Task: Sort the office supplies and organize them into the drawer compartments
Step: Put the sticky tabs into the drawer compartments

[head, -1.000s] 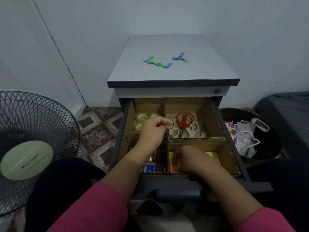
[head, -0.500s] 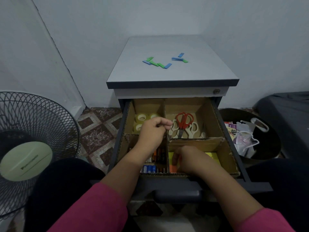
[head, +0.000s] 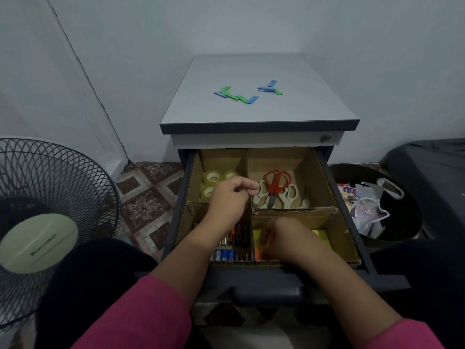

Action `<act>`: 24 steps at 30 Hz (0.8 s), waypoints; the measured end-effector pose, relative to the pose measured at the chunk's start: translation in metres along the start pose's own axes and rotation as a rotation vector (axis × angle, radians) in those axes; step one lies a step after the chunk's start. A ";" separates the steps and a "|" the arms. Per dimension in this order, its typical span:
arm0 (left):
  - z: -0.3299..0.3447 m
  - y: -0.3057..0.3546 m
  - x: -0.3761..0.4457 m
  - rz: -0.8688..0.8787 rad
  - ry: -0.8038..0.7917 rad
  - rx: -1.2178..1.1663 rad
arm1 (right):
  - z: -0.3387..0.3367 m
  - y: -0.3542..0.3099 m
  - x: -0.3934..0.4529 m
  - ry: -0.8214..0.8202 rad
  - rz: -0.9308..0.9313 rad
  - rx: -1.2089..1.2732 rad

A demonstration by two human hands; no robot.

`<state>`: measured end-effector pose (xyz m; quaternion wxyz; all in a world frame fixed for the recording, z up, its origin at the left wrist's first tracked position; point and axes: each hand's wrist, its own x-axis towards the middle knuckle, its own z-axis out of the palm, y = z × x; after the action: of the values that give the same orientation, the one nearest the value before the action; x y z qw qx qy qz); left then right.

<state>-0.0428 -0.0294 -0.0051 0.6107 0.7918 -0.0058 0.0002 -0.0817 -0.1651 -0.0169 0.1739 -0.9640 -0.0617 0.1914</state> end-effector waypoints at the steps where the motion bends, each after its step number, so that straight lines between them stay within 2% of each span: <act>1: 0.000 0.000 0.000 0.005 -0.007 0.010 | -0.002 0.001 -0.002 0.020 -0.005 0.012; 3: 0.000 0.000 -0.002 0.049 -0.028 0.057 | -0.008 0.007 -0.007 0.074 0.006 0.038; 7: 0.004 0.004 -0.013 0.273 -0.094 0.221 | -0.027 0.029 -0.016 0.171 0.104 0.019; 11: 0.008 0.011 -0.026 0.357 -0.374 0.367 | -0.037 0.048 -0.020 0.250 0.200 -0.006; 13: 0.011 0.007 -0.027 0.449 -0.493 0.603 | -0.036 0.052 -0.019 0.233 0.226 0.000; 16: 0.017 0.001 -0.027 0.567 -0.629 1.081 | -0.033 0.054 -0.016 0.201 0.249 0.001; 18: 0.020 0.001 -0.027 0.580 -0.676 1.243 | -0.029 0.054 -0.013 0.191 0.253 -0.005; 24: 0.029 0.008 -0.028 0.521 -0.719 1.376 | -0.025 0.050 -0.007 0.132 0.296 0.028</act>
<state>-0.0712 -0.0597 -0.0050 -0.0708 0.9143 -0.3837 -0.1085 -0.0758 -0.2210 -0.0110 0.1610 -0.9705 0.0954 0.1520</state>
